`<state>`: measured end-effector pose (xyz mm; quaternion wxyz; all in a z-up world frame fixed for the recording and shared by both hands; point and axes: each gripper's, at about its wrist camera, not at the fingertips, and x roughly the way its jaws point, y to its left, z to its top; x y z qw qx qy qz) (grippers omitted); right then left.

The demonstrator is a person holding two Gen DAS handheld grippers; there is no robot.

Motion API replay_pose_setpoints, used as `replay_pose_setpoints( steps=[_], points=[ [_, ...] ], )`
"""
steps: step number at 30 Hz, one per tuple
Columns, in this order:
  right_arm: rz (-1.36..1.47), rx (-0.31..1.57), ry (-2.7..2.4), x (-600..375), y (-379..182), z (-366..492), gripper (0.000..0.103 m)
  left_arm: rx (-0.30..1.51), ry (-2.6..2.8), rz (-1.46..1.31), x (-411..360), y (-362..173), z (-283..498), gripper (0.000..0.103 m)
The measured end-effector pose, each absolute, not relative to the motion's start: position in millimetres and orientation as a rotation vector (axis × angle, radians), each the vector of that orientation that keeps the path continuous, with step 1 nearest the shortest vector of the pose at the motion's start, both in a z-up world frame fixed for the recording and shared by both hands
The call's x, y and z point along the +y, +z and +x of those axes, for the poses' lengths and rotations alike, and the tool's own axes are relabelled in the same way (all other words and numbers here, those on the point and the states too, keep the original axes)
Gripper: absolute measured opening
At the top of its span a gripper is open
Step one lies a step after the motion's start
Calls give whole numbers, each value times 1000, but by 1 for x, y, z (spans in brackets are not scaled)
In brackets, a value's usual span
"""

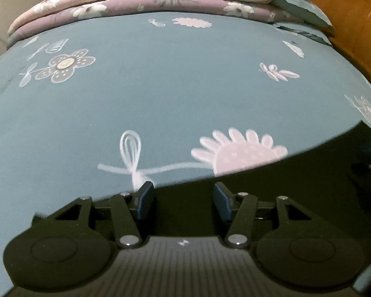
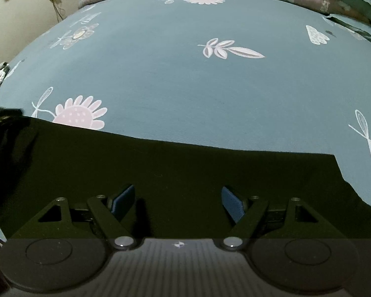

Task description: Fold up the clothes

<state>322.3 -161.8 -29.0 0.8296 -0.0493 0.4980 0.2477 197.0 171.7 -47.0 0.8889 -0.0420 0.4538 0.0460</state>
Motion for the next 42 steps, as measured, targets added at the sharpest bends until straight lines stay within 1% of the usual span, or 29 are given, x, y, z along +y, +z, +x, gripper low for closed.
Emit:
replay_pose_setpoints(
  steps=[2, 8, 10, 12, 14, 16, 19, 23, 25, 26, 29, 33, 34, 36, 37, 38, 39, 40, 41, 42],
  points=[
    [-107, 1060, 530, -161, -29, 322, 82, 945, 110, -93, 173, -45, 190, 57],
    [-128, 1062, 552, -149, -33, 323, 96, 953, 153, -112, 177, -40, 169, 57],
    [-132, 1065, 562, -146, -35, 322, 103, 963, 213, -78, 183, -43, 166, 57],
    [-139, 1071, 563, -143, -38, 322, 103, 974, 282, -23, 193, -45, 162, 57],
    [-163, 1072, 556, -139, -40, 321, 103, 987, 355, -39, 207, -45, 157, 56],
    [-200, 1070, 548, -134, -41, 319, 103, 962, 369, -111, 215, -37, 149, 56],
    [-256, 1066, 532, -126, -44, 316, 103, 927, 318, -118, 207, -28, 142, 58],
    [-288, 1069, 506, -120, -45, 315, 103, 943, 280, -91, 197, -38, 144, 60],
    [-286, 1070, 505, -121, -45, 315, 103, 977, 378, -73, 203, -44, 144, 60],
    [-287, 1067, 504, -121, -46, 314, 103, 974, 400, -98, 208, -42, 141, 58],
    [-291, 1053, 503, -121, -47, 312, 103, 942, 404, -179, 216, -28, 131, 59],
    [-291, 1041, 497, -120, -47, 310, 103, 960, 284, -172, 196, -19, 125, 66],
    [-291, 1039, 496, -120, -47, 310, 103, 993, 288, -159, 194, -25, 125, 68],
    [-289, 1033, 496, -121, -47, 309, 103, 1062, 300, -133, 189, -38, 125, 68],
    [-288, 1032, 496, -122, -46, 308, 103, 1063, 306, -127, 187, -37, 127, 64],
    [-280, 1037, 488, -124, -44, 308, 103, 1062, 313, -122, 185, -35, 129, 63],
    [-251, 1034, 481, -128, -40, 306, 103, 1060, 320, -117, 183, -33, 131, 64],
    [-200, 1010, 484, -136, -34, 302, 103, 1022, 290, -116, 179, -24, 136, 66],
    [-150, 978, 487, -145, -29, 298, 103, 980, 257, -115, 174, -14, 141, 70],
    [-111, 949, 474, -155, -24, 295, 103, 952, 225, -101, 168, -6, 148, 72]
  ],
)
